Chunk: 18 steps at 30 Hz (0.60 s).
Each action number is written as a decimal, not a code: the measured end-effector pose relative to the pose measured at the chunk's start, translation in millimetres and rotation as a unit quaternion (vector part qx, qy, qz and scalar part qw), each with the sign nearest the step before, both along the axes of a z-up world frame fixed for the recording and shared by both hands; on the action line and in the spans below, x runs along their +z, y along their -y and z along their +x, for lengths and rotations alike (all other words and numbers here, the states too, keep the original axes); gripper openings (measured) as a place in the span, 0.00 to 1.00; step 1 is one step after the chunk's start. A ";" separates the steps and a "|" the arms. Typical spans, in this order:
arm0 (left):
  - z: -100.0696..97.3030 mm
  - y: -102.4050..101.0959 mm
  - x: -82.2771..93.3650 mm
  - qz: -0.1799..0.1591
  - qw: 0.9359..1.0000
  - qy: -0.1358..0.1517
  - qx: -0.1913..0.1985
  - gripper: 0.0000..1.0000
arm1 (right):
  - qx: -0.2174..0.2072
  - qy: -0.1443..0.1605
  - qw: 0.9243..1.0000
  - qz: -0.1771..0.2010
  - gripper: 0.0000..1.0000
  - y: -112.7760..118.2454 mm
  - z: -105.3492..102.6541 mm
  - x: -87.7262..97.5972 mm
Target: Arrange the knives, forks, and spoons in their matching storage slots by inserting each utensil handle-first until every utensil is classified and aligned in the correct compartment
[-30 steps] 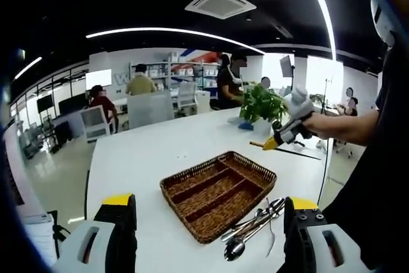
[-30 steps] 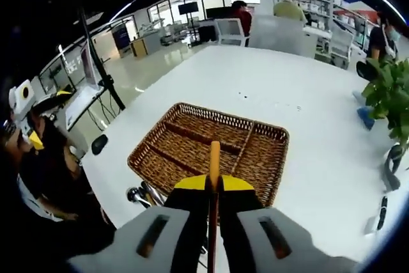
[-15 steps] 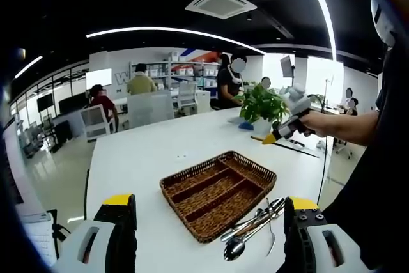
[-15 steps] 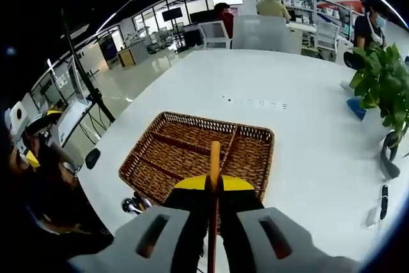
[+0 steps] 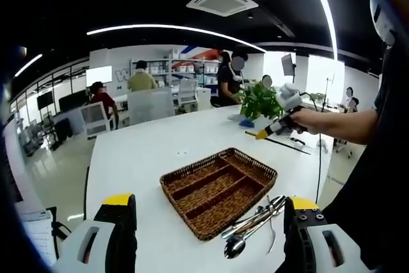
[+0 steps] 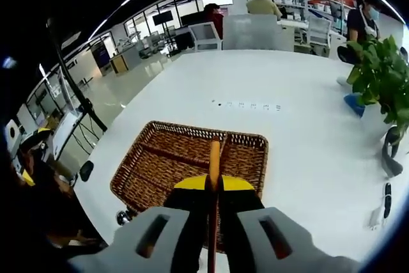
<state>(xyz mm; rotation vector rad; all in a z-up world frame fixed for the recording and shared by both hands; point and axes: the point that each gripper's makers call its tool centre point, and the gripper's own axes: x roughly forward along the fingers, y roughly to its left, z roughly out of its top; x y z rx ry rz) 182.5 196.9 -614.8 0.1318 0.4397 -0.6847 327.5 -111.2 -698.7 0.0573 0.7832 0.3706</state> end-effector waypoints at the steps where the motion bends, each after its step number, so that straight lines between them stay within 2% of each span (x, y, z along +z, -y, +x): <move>1: 0.5 -1.0 -0.8 0.001 1.000 -0.001 0.000 1.00 | -0.002 0.000 1.000 0.000 0.03 -0.2 3.2 0.3; 7: 2.5 -4.0 -4.6 0.005 1.000 -0.006 -0.001 1.00 | -0.008 0.002 1.000 0.000 0.03 -3.2 20.9 -2.1; 10: 5.5 -9.2 -6.0 0.022 1.000 0.001 0.002 1.00 | -0.009 0.002 1.000 -0.002 0.03 -5.4 26.8 -3.4; 18: 8.9 -10.6 -3.5 0.013 1.000 -0.004 -0.002 1.00 | -0.008 0.011 1.000 -0.010 0.03 -13.3 45.1 0.9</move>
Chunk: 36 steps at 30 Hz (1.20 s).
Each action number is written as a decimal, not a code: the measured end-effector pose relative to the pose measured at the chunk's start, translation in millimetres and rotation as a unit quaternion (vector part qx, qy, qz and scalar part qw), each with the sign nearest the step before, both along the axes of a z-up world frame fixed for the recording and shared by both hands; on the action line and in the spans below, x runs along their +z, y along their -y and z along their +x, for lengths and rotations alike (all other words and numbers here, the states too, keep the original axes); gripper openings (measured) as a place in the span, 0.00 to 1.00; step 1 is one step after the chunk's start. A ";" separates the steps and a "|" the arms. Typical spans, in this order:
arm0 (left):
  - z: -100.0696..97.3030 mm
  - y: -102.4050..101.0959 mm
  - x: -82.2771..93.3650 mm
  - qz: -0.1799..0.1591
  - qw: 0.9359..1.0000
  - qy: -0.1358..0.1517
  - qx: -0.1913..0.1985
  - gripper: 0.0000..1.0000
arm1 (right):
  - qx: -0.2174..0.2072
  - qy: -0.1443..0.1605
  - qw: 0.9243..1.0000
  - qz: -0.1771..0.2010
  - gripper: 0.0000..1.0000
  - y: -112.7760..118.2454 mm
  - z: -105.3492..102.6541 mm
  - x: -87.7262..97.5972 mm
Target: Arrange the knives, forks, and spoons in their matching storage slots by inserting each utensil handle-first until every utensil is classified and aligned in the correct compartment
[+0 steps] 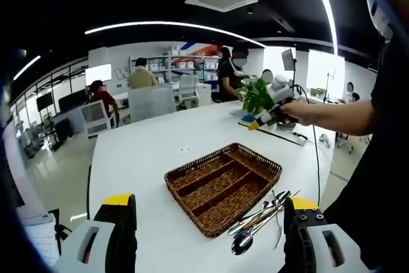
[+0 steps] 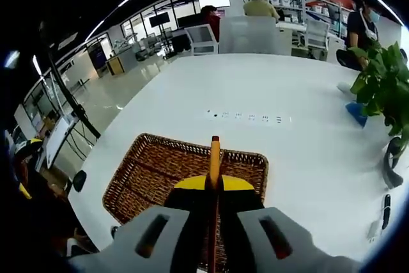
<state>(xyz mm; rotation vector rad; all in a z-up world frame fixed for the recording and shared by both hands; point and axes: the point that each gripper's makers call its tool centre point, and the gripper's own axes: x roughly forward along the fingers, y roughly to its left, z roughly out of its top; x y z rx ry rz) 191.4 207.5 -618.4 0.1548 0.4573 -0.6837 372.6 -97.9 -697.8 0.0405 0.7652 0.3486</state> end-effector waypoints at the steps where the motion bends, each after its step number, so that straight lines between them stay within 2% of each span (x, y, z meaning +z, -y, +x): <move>1: 0.4 -0.8 0.0 0.001 1.000 0.000 0.000 1.00 | -0.001 0.001 1.000 -0.001 0.03 -0.6 2.2 0.1; 11: 1.1 -10.2 -2.7 -0.002 1.000 -0.003 0.005 1.00 | -0.022 -0.001 1.000 0.004 0.03 -4.8 36.5 -9.5; 16: 0.3 -13.6 -7.8 -0.003 1.000 -0.008 0.007 1.00 | -0.031 0.001 0.999 -0.007 0.03 -2.1 50.1 -14.1; 22: -1.2 -18.3 -14.3 -0.004 1.000 -0.016 0.014 1.00 | -0.033 0.002 0.999 -0.010 0.03 -3.6 54.7 -14.6; 28: 1.4 -17.9 -13.4 -0.006 1.000 -0.016 0.014 1.00 | -0.037 0.009 0.999 -0.017 0.03 -2.2 59.1 -16.1; 36: 1.5 -20.3 -13.1 -0.005 1.000 -0.017 0.019 1.00 | -0.045 0.007 0.999 -0.019 0.03 3.5 58.2 -31.7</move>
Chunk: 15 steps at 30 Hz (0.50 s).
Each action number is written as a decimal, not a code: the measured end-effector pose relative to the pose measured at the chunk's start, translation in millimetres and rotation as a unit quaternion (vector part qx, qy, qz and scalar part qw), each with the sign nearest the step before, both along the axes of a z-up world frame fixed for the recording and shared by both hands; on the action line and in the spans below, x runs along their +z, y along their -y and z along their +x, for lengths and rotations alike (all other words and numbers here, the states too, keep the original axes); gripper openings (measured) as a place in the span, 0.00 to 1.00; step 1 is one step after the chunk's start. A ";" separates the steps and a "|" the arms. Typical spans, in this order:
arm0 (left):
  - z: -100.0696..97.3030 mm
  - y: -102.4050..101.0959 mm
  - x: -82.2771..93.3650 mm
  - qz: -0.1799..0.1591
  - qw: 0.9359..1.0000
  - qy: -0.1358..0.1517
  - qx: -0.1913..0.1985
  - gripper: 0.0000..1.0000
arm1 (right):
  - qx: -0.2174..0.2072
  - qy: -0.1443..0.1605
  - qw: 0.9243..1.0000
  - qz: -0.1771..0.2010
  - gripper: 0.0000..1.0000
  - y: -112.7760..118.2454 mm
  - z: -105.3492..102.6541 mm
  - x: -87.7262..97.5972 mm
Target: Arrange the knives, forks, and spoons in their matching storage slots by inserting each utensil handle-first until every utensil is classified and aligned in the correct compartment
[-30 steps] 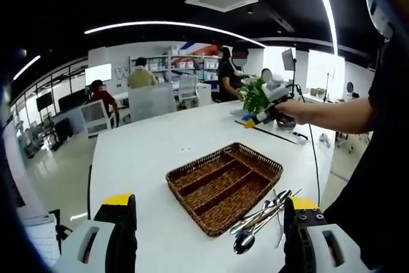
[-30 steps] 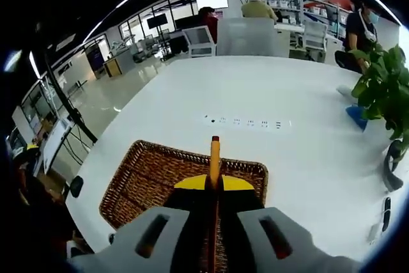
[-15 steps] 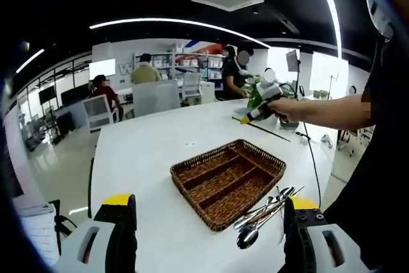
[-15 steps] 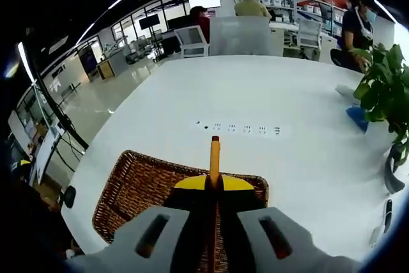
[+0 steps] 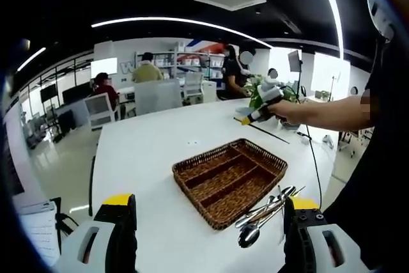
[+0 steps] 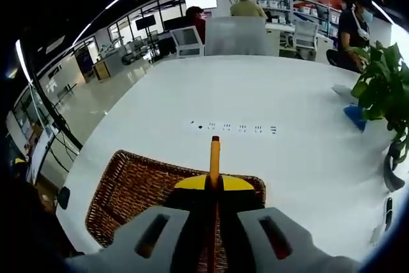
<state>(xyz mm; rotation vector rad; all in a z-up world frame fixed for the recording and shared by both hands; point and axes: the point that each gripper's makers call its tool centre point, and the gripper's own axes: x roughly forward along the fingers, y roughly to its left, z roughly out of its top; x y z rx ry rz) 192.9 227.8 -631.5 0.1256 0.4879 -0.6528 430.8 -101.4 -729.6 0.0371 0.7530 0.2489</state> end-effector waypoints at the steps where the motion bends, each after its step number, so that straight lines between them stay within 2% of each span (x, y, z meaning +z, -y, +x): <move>1: -0.3 -0.6 -0.5 0.001 1.000 -0.001 0.001 1.00 | 0.000 -0.001 1.000 0.000 0.03 0.3 -0.3 -2.3; 10: -1.0 -3.3 -2.2 0.003 1.000 -0.003 0.006 1.00 | -0.004 -0.002 1.000 -0.001 0.03 1.4 -4.4 -26.4; 15: -1.5 -5.7 -4.0 0.005 1.000 -0.006 0.010 1.00 | -0.012 -0.012 1.000 0.012 0.03 3.0 -8.0 -41.7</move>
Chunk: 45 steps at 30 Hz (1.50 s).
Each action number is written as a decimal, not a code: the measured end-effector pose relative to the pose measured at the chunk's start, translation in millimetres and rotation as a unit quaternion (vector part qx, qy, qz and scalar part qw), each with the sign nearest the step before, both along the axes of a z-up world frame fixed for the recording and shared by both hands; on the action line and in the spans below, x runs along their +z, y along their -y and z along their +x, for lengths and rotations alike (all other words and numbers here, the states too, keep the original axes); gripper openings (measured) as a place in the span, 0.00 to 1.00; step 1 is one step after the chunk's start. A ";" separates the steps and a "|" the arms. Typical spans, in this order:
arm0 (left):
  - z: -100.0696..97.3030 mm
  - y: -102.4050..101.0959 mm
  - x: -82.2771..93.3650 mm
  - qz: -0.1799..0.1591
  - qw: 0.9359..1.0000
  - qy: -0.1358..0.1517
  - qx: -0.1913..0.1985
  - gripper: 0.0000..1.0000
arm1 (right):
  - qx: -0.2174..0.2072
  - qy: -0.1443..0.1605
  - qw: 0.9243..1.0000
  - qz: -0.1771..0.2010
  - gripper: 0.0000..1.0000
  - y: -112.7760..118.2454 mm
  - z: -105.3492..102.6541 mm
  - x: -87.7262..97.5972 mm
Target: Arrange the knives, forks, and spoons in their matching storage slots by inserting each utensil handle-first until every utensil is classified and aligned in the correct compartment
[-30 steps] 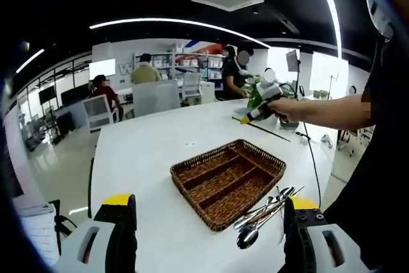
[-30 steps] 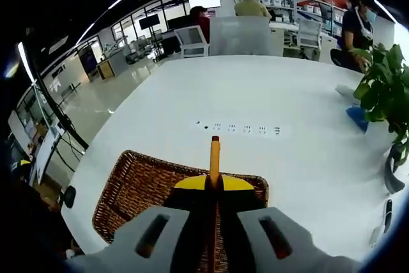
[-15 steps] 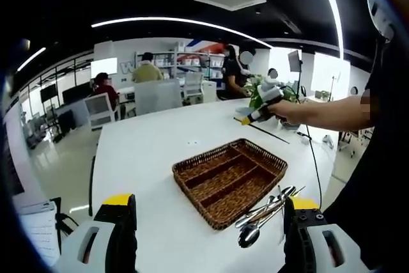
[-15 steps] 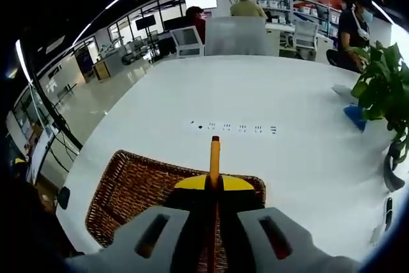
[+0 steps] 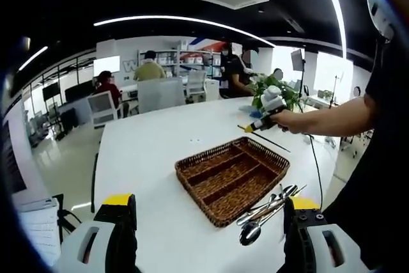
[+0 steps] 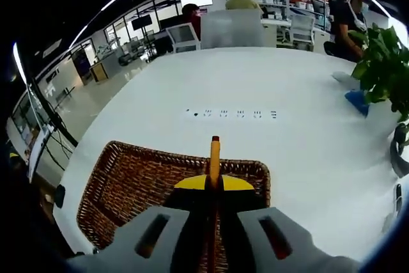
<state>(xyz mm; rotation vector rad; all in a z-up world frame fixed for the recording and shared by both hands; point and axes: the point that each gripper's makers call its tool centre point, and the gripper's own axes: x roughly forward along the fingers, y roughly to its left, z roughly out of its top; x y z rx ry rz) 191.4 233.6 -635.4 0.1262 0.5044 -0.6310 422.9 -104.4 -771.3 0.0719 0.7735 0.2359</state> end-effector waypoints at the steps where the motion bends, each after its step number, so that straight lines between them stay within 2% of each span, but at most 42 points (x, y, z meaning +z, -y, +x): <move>1: -0.5 -0.3 -0.2 0.001 1.000 0.000 0.000 1.00 | 0.000 -0.002 1.000 0.005 0.03 -1.2 -0.7 -3.3; 18: -4.2 -12.9 2.3 0.005 1.000 0.001 0.012 1.00 | -0.006 -0.026 1.000 -0.003 0.03 -3.3 -7.6 -40.4; 19: -4.4 -12.9 3.0 0.004 1.000 0.002 0.011 1.00 | -0.007 -0.027 1.000 -0.003 0.03 -2.9 -7.8 -42.3; 21: -8.9 -5.2 5.1 0.000 1.000 0.007 -0.017 1.00 | -0.009 -0.029 1.000 -0.004 0.03 -2.2 -6.6 -45.2; 24: -12.5 -1.0 4.6 0.011 0.999 0.015 -0.036 1.00 | -0.006 -0.035 0.999 -0.005 0.03 -3.9 -6.9 -50.2; 31: -11.5 -1.1 14.2 0.001 0.999 0.030 -0.040 1.00 | -0.003 -0.049 0.999 -0.016 0.03 -3.3 -7.7 -69.3; 33: -11.4 -4.1 14.6 0.003 0.999 0.030 -0.038 1.00 | -0.003 -0.051 0.998 -0.023 0.03 -1.4 -6.6 -75.1; 35: -9.8 -10.6 18.2 0.017 0.998 0.050 -0.034 1.00 | 0.001 -0.053 0.998 -0.023 0.03 -2.0 -8.3 -79.6; 36: -11.1 -11.2 18.6 0.015 0.998 0.048 -0.034 1.00 | 0.005 -0.052 0.998 -0.030 0.03 -1.3 -7.4 -82.9; 45: -11.0 -18.0 15.0 0.012 0.999 0.044 -0.025 1.00 | 0.004 -0.049 0.998 -0.033 0.03 -3.0 -1.4 -88.8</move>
